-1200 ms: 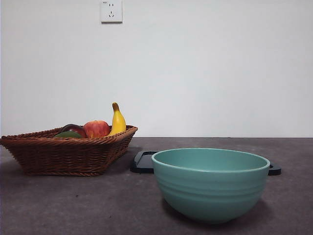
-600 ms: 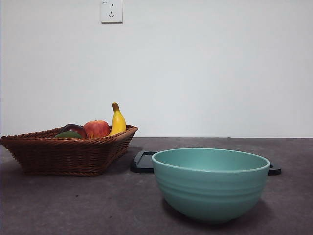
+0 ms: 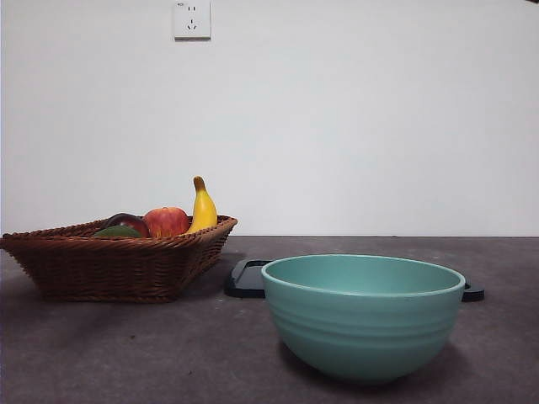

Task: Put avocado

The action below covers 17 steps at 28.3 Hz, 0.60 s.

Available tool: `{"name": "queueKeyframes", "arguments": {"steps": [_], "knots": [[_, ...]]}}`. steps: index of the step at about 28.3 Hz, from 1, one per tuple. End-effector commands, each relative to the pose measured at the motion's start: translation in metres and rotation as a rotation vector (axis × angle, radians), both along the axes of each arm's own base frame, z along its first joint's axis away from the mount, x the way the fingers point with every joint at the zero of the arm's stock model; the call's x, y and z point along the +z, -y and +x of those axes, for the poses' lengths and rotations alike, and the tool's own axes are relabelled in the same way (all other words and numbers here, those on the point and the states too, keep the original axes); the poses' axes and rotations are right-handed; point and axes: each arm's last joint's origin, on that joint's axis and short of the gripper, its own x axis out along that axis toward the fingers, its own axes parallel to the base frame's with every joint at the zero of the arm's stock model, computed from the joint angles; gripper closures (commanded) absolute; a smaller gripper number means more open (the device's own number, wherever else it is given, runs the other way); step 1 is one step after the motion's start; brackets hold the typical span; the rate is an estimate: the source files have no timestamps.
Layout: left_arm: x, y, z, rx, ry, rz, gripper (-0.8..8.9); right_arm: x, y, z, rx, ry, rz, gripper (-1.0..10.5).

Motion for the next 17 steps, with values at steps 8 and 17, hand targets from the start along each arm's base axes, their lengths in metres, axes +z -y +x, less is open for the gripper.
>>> {"name": "queueKeyframes", "arguments": {"steps": [8, 17], "knots": [[0.003, 0.005, 0.023, -0.011, 0.018, 0.007, 3.99, 0.005, -0.002, 0.001, 0.007, 0.028, 0.009, 5.5], [0.005, 0.024, 0.079, 0.056, 0.037, 0.099, 4.02, 0.005, -0.002, 0.001, 0.007, 0.029, 0.009, 5.5]]}}
